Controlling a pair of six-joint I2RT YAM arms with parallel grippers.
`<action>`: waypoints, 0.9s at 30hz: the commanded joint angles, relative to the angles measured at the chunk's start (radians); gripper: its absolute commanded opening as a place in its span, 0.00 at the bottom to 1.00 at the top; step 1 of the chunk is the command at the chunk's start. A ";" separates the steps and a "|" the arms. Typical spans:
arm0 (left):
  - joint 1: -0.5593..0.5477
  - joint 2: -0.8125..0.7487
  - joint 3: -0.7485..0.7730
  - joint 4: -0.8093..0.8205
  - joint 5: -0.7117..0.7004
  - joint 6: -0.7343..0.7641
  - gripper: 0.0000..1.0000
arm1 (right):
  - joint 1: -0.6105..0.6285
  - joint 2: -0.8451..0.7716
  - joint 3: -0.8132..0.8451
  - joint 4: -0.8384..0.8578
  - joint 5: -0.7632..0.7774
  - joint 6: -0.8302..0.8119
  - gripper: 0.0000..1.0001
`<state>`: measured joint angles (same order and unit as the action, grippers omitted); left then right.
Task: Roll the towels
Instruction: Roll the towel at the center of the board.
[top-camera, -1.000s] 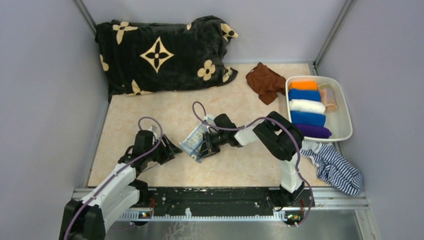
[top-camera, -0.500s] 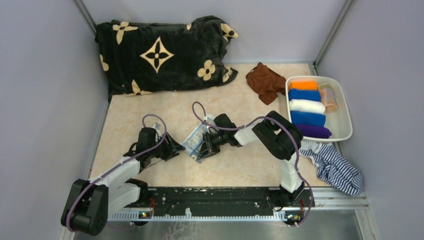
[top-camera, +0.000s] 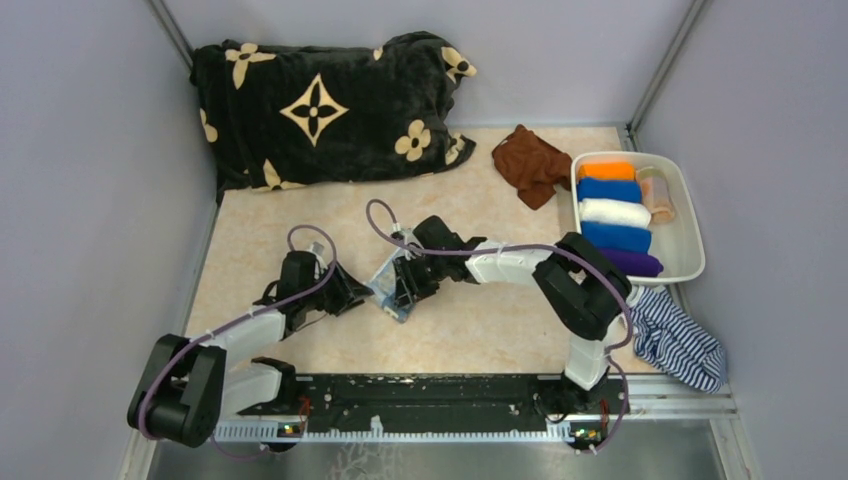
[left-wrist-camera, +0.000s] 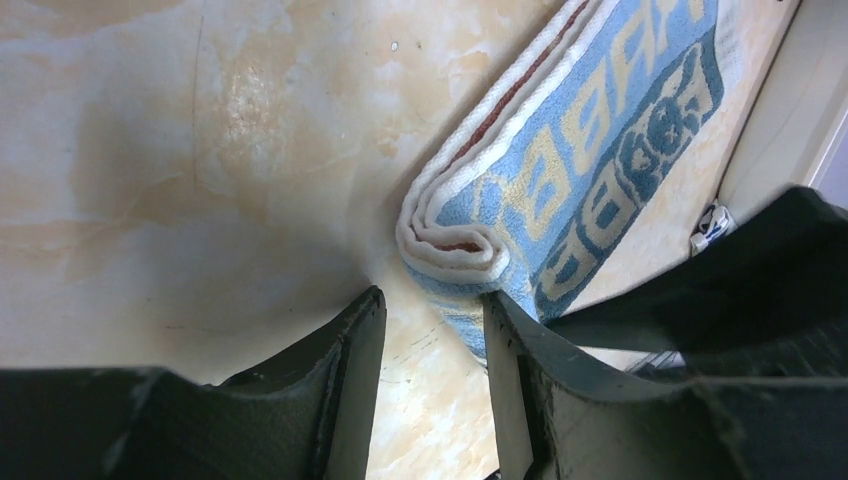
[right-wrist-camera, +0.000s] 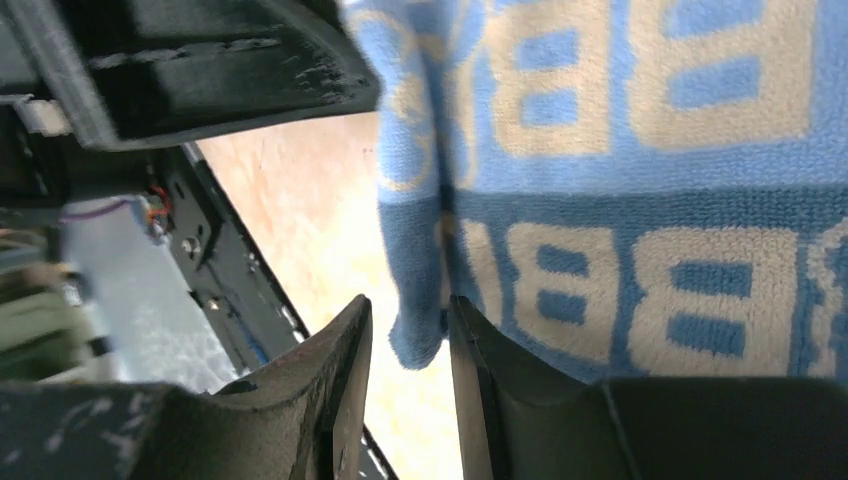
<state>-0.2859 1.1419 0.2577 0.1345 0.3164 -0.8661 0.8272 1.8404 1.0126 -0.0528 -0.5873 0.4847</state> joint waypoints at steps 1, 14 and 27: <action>-0.002 0.047 -0.015 -0.074 -0.082 0.013 0.49 | 0.081 -0.131 0.095 -0.194 0.274 -0.181 0.35; -0.004 0.100 0.014 -0.082 -0.087 0.011 0.50 | 0.334 -0.153 0.178 -0.232 0.664 -0.381 0.36; -0.006 0.123 0.023 -0.082 -0.087 0.013 0.50 | 0.357 -0.034 0.196 -0.188 0.712 -0.404 0.36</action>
<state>-0.2863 1.2270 0.3058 0.1619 0.3153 -0.8867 1.1820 1.7847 1.1725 -0.2771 0.0952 0.0959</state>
